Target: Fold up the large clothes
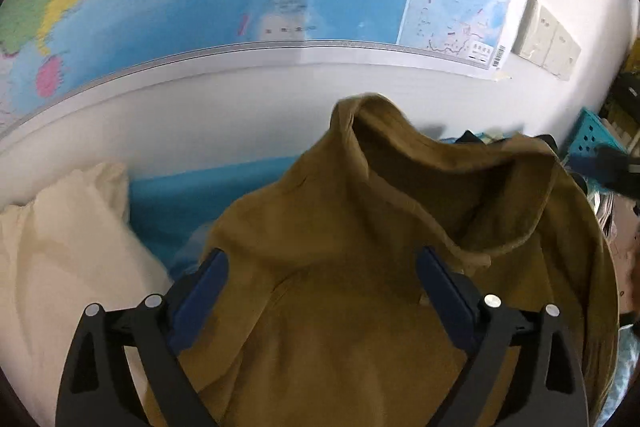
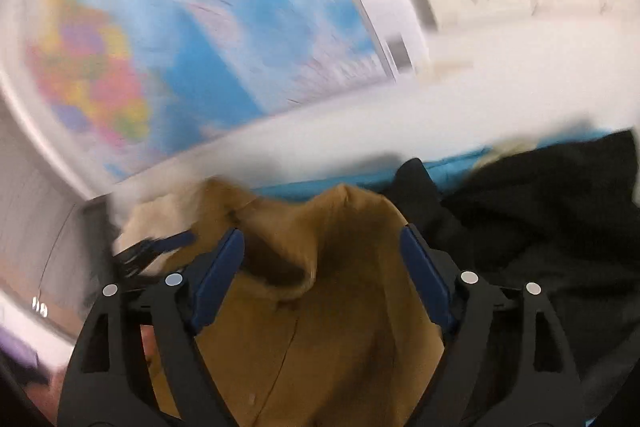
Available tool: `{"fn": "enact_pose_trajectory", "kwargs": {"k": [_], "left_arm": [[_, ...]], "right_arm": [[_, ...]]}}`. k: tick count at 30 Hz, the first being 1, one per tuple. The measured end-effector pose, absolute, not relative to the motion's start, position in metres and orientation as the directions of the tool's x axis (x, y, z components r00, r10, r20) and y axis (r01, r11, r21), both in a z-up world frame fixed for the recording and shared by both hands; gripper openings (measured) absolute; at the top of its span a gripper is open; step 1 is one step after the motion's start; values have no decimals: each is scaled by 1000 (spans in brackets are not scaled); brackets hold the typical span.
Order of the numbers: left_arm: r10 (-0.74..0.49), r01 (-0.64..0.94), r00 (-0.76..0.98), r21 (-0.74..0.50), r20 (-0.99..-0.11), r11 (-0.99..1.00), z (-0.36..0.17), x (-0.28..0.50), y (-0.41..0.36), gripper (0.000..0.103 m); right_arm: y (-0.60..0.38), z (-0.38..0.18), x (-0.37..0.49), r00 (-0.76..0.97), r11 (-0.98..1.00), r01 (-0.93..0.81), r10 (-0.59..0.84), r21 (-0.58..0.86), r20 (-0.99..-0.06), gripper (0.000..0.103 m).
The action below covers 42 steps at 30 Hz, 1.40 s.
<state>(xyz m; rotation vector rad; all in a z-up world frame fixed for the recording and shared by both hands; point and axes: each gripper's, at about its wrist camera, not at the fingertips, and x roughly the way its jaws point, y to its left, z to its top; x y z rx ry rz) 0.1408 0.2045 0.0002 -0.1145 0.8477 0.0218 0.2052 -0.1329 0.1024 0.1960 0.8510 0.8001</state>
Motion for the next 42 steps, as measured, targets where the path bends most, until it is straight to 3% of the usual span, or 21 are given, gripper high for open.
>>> {"fn": "enact_pose_trajectory", "kwargs": {"k": [2, 6, 11, 14, 15, 17, 18, 22, 27, 31, 35, 36, 37, 39, 42], "left_arm": [[-56, -41, 665, -111, -745, 993, 2, 123, 209, 93], [-99, 22, 676, -115, -730, 993, 9, 88, 204, 93], [-193, 181, 663, -96, -724, 979, 12, 42, 165, 93], [-238, 262, 646, -82, -725, 962, 11, 20, 139, 94], [-248, 288, 644, -71, -724, 955, 10, 10, 129, 94], [-245, 307, 644, -48, -724, 950, -3, 3, 109, 96], [-246, 314, 642, -44, -727, 948, -6, -1, 105, 96], [-235, 313, 645, -30, -727, 949, -3, -14, 100, 96], [-172, 229, 708, -8, -685, 973, 12, -46, 127, 96], [-52, 81, 747, 13, -662, 997, 15, -83, 180, 96], [39, -93, 708, -38, -705, 995, 2, -113, 244, 96], [22, -97, 700, -64, -714, 993, -2, -119, 254, 96], [-9, -102, 687, -108, -727, 989, -9, -128, 268, 96], [-42, -120, 652, -159, -757, 980, -26, -137, 282, 96], [-100, -110, 585, -201, -805, 973, -59, -150, 286, 90]], "right_arm": [[-162, 116, 168, 431, 721, -582, 666, 376, -609, 90], [-214, 103, 103, 399, 734, -589, 628, 337, -668, 91], [-235, 57, 24, 304, 737, -580, 591, 347, -747, 91], [-243, 31, -14, 218, 695, -580, 635, 426, -741, 91], [-243, 22, -22, 204, 697, -568, 635, 438, -745, 87], [-245, 5, -31, 181, 706, -536, 632, 463, -754, 43], [-249, 4, -29, 198, 722, -519, 623, 458, -757, 7], [-284, 53, -18, 355, 767, -476, 615, 429, -705, 5], [-342, 126, 25, 585, 876, -372, 478, 307, -656, 5], [-365, 85, 75, 553, 921, -260, 388, 289, -738, 9], [-378, 18, 102, 468, 930, -136, 365, 343, -805, 18], [-377, 6, 105, 471, 940, -101, 333, 325, -817, 29], [-376, 4, 104, 474, 947, -95, 314, 307, -823, 48], [-373, 11, 95, 515, 958, -68, 274, 280, -812, 69], [-368, 41, 73, 610, 960, -75, 259, 270, -749, 75]]}}
